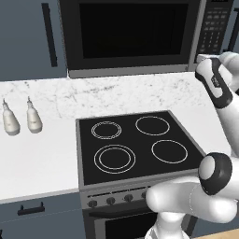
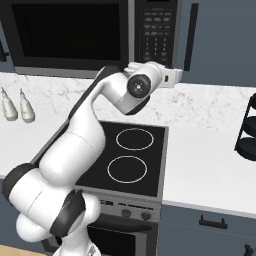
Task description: Open the microwave, place the bowl with waffle inside the microwave, then close the microwave door and turn it on.
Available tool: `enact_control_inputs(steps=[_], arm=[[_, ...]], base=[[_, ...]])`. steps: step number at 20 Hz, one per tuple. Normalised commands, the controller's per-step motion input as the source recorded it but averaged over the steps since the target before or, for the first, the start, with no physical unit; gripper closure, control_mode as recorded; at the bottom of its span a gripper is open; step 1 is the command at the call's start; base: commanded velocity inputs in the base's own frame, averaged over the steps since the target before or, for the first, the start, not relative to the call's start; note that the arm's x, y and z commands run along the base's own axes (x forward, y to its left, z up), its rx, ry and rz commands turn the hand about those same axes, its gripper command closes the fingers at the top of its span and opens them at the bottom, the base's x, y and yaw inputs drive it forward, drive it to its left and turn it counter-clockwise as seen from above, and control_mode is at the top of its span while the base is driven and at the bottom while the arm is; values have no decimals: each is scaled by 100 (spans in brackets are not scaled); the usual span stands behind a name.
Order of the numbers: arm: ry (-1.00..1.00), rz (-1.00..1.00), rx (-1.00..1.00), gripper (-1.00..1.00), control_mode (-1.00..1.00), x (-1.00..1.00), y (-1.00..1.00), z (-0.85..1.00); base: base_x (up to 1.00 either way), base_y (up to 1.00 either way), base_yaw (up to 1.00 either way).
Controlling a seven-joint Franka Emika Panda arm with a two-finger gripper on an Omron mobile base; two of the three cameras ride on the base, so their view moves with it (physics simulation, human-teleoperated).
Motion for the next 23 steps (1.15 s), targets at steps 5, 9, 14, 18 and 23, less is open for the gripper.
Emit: enact_control_inputs(steps=[5, 9, 14, 18, 23], arm=[[0, 0, 0, -100, -100, 20, 3, 0], [0, 0, 0, -100, -100, 13, -12, 0], [0, 1, 0, -100, -100, 0, -14, -1], [0, 0, 0, -100, -100, 0, -5, -5], [0, 1, 0, -100, -100, 0, -12, -11]], base=[[0, 0, 0], [0, 0, 0], [0, 0, 0], [0, 0, 0], [0, 0, 0]])
